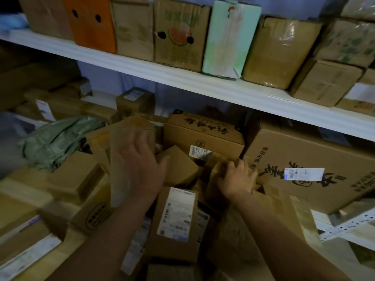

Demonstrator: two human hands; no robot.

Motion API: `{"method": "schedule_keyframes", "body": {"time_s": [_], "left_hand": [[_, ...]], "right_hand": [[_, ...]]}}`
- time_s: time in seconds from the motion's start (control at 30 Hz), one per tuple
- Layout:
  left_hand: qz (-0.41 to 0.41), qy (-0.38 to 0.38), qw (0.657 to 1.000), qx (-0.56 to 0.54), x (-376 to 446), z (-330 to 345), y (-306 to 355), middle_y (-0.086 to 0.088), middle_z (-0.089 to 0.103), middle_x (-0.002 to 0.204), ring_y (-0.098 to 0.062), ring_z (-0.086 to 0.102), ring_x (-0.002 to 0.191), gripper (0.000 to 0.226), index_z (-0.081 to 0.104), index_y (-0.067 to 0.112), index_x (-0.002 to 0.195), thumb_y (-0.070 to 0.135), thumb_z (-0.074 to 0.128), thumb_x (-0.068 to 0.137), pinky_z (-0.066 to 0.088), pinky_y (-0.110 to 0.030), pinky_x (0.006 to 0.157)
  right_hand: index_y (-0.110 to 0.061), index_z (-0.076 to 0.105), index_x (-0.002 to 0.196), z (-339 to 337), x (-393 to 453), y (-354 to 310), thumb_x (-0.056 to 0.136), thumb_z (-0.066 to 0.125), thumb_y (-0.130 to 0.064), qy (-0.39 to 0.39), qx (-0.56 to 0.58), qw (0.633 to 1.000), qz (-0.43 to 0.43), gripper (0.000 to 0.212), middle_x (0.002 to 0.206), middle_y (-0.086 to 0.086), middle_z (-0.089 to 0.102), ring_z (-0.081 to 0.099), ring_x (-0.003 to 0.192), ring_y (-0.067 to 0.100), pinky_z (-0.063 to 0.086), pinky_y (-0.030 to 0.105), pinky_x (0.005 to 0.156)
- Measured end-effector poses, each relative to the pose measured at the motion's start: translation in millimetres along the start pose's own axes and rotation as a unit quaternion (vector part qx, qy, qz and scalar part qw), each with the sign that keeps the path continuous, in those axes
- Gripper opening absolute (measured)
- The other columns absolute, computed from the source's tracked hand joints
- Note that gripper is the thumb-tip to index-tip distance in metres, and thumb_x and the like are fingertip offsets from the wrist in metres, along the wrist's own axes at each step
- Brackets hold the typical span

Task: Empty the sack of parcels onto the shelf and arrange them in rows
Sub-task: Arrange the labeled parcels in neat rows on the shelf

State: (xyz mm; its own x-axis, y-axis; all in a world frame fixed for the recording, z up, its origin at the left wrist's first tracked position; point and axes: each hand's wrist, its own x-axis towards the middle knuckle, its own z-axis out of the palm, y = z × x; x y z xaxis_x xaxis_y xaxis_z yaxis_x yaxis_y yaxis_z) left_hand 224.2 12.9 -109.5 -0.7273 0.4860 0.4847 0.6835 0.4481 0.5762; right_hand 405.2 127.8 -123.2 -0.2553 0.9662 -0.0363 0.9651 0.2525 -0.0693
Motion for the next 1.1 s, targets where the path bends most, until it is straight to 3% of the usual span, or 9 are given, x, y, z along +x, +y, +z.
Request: {"method": "schedule_keyframes", "body": {"time_s": [0.1,0.17,0.3,0.43,0.5,0.6,0.73,0.87,1.1], "left_hand": [[-0.209,-0.041,0.974,-0.071,23.4,-2.2,-36.1,-0.015,0.019,0.153,-0.037,0.022,0.14,0.121,0.012,0.013,0.147,0.055,0.081,0.057,0.023,-0.058,0.112],[-0.276,-0.116,0.944,-0.142,28.5,3.3,-58.9,-0.011,0.018,0.155,-0.036,0.024,0.14,0.137,0.003,0.018,0.149,0.059,0.084,0.047,0.026,-0.056,0.112],[-0.241,-0.202,0.941,-0.125,20.8,7.2,-77.3,-0.008,0.004,0.157,-0.034,0.021,0.141,0.147,-0.013,0.025,0.148,0.053,0.087,0.044,0.03,-0.053,0.108],[-0.209,-0.195,0.954,-0.09,20.9,-7.6,-95.5,-0.013,0.011,0.154,-0.037,0.031,0.135,0.148,-0.016,0.025,0.147,0.058,0.085,0.044,0.038,-0.051,0.103],[-0.151,-0.223,0.961,-0.055,22.3,-20.8,-108.9,-0.013,0.013,0.153,-0.037,0.033,0.134,0.145,-0.021,0.026,0.146,0.059,0.082,0.049,0.038,-0.049,0.101],[-0.063,-0.296,0.953,-0.013,31.2,-41.3,-127.1,-0.01,0.008,0.155,-0.036,0.03,0.136,0.141,-0.025,0.029,0.144,0.06,0.078,0.054,0.039,-0.05,0.104],[-0.01,-0.434,0.897,0.077,38.3,-54.5,-154.0,-0.008,-0.003,0.157,-0.035,0.019,0.142,0.134,-0.016,0.03,0.148,0.062,0.076,0.055,0.033,-0.053,0.108],[-0.04,-0.454,0.879,0.137,30.1,-59.3,-166.1,-0.013,0.006,0.155,-0.037,0.023,0.139,0.127,-0.008,0.026,0.15,0.06,0.074,0.058,0.035,-0.053,0.106],[-0.121,-0.392,0.894,0.182,45.4,-64.5,-168.8,-0.022,0.011,0.154,-0.041,0.02,0.14,0.11,0.006,0.016,0.15,0.063,0.065,0.07,0.021,-0.061,0.11]], "right_hand": [[-0.023,0.042,0.139,4.0,-6.1,-45.0,0.094,0.047,-0.042,0.037,0.083,0.991,-0.094,0.05,0.146,0.005,0.036,0.027,0.139,0.027,0.019,0.047,0.117],[-0.027,0.035,0.145,10.7,-9.9,-80.1,0.097,0.043,-0.037,-0.028,0.179,0.97,-0.164,0.05,0.149,0.002,0.037,0.029,0.139,0.024,0.019,0.045,0.118],[-0.035,0.023,0.148,20.9,-23.3,-144.7,0.098,0.043,-0.026,-0.221,0.371,0.883,-0.182,0.055,0.145,-0.002,0.044,0.044,0.13,0.021,0.035,0.043,0.111],[-0.014,0.045,0.14,24.0,-23.6,-161.5,0.093,0.042,0.003,-0.233,0.483,0.833,-0.137,0.05,0.134,0.005,0.055,0.05,0.125,0.017,0.041,0.024,0.1],[-0.006,0.057,0.126,20.2,-21.0,-158.8,0.094,0.039,0.007,-0.229,0.452,0.851,-0.14,0.039,0.123,0.008,0.06,0.053,0.116,0.014,0.04,0.02,0.097],[-0.022,0.062,0.119,21.8,-15.5,-153.8,0.094,0.055,-0.027,-0.239,0.324,0.905,-0.137,0.027,0.124,-0.004,0.06,0.054,0.116,0.014,0.042,0.032,0.104],[-0.03,0.039,0.142,27.8,-20.4,-146.2,0.042,0.057,-0.093,-0.281,0.109,0.953,-0.04,0.12,0.153,0.001,0.033,0.03,0.14,0.028,0.029,0.058,0.108],[-0.026,0.015,0.151,33.9,-36.9,-137.8,0.057,0.059,-0.084,-0.289,0.056,0.956,0.004,0.119,0.161,0.007,-0.002,-0.006,0.146,0.037,0.019,0.068,0.108],[-0.032,0.032,0.143,51.4,-53.4,-119.8,0.064,0.067,-0.068,-0.204,0.085,0.972,0.078,0.094,0.15,0.006,0.024,0.021,0.139,0.033,0.034,0.057,0.103]]}}
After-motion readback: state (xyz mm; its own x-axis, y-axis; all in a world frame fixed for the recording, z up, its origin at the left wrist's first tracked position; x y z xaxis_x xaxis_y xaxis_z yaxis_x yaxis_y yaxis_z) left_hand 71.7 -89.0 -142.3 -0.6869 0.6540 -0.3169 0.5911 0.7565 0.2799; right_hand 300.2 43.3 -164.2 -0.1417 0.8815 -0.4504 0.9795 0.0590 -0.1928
